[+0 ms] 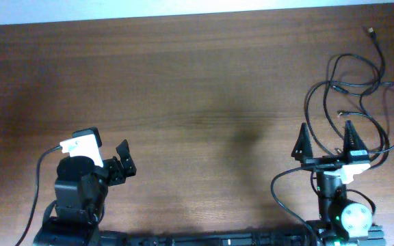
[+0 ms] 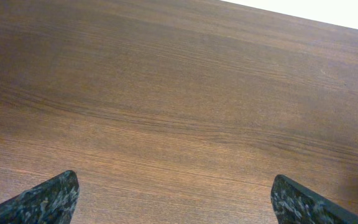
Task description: Untangle cables
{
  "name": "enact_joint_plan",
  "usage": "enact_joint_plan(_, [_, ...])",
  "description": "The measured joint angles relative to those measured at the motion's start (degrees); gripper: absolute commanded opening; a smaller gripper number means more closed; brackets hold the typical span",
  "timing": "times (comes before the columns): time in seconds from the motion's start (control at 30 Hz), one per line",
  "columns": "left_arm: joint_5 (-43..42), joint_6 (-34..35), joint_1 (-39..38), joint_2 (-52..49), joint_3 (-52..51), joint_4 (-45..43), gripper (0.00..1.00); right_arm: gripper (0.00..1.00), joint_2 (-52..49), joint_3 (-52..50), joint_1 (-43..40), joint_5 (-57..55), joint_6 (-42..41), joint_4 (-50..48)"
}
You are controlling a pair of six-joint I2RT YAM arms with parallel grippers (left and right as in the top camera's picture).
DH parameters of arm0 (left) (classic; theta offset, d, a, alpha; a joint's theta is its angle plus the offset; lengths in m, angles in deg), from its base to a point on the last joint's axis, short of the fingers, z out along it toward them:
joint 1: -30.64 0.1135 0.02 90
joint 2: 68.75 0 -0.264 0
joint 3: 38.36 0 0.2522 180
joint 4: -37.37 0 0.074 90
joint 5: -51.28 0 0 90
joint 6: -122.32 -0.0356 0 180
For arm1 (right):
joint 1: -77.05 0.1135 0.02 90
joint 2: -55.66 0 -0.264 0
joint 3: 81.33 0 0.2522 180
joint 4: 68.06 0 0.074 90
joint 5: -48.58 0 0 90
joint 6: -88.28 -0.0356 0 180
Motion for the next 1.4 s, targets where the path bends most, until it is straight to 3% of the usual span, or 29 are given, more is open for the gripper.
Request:
enact_joint_plan(0.37, [0.0, 0.0, 0.0, 0.0, 0.0, 0.0, 0.99, 0.99, 0.1, -1.4, 0.0, 0.7, 4.7, 19.7])
enact_joint_plan(1.4, [0.0, 0.0, 0.0, 0.0, 0.0, 0.1, 0.99, 0.98, 0.1, -1.4, 0.0, 0.9, 5.4, 19.8])
